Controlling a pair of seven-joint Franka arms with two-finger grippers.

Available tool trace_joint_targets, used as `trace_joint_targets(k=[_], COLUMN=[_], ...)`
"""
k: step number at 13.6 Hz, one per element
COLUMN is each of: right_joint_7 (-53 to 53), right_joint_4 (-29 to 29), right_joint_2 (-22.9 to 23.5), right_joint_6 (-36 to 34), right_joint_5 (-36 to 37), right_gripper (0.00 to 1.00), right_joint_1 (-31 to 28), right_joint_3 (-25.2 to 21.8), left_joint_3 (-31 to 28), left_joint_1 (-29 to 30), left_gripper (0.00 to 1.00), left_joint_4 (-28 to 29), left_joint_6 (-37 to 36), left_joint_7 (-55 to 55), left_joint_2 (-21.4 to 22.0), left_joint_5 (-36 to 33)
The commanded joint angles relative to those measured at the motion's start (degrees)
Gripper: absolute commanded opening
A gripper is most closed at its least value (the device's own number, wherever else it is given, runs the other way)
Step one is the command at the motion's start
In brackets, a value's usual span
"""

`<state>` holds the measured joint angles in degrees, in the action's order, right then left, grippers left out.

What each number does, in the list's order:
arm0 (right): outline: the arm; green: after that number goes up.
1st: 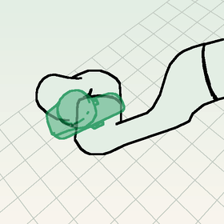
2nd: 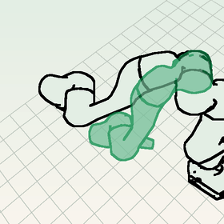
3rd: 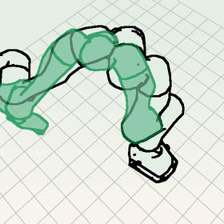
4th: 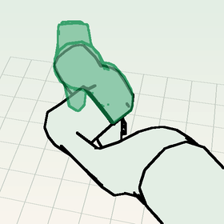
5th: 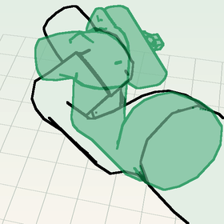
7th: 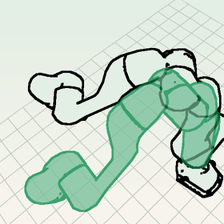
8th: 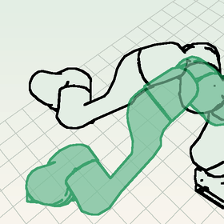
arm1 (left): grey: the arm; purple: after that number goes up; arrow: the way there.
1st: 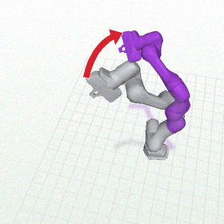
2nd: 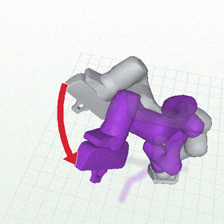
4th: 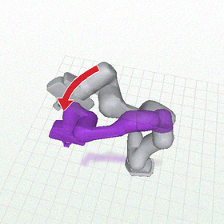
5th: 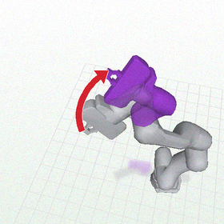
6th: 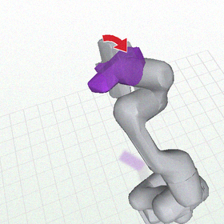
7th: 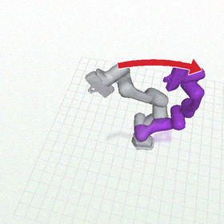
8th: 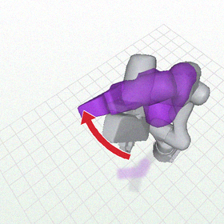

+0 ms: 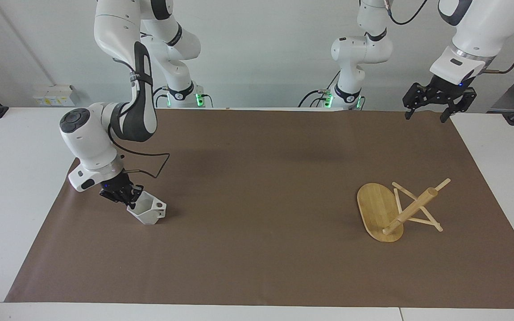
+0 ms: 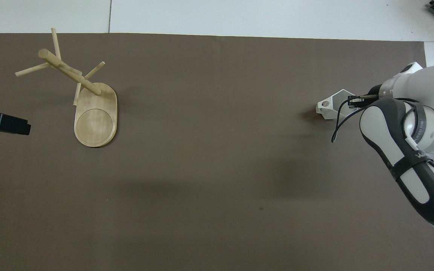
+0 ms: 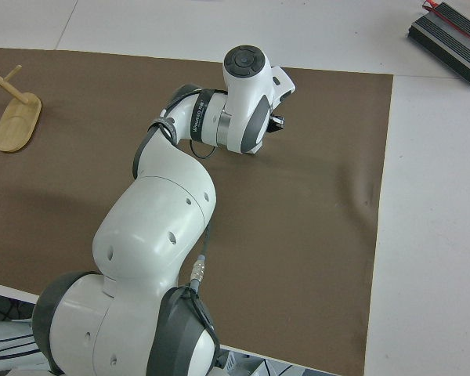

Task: Hang cup on rack
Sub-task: 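Lift the cup with the right gripper while the left gripper approaches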

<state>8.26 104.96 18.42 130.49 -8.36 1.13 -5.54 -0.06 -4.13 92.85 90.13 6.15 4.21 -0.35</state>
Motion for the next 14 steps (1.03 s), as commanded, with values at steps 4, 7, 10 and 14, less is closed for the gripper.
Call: trace_joint_targets(k=[4,7,10,14], right_joint_7=[1.2,-0.3,-7.0,-14.7], right_joint_4=[-6.3,-6.3,-7.3,-8.5], right_joint_2=[-3.3,-5.1,-5.8,-5.8], right_joint_6=[-12.8,-12.7,-10.3,-3.5], right_joint_5=[-18.2,-28.7,-33.6,-37.9], right_gripper=[0.0,0.0,0.0,0.0], right_joint_1=[-0.5,-0.4,-0.4,-0.4], right_joint_3=[4.6,11.3,18.2,26.4], left_joint_3=[0.2,0.5,1.1,1.1], left_joint_1=[-0.9,-1.8,-1.9,-1.8], left_gripper=[1.0,1.0,1.0,1.0], left_joint_4=[5.4,8.5,9.3,16.7], left_joint_6=[-1.0,-1.4,-3.5,-4.4], left_joint_7=[-14.2,-26.3,-40.9,-61.1], left_joint_2=[3.6,5.2,5.7,10.2], left_joint_5=[0.7,0.7,6.0,17.0])
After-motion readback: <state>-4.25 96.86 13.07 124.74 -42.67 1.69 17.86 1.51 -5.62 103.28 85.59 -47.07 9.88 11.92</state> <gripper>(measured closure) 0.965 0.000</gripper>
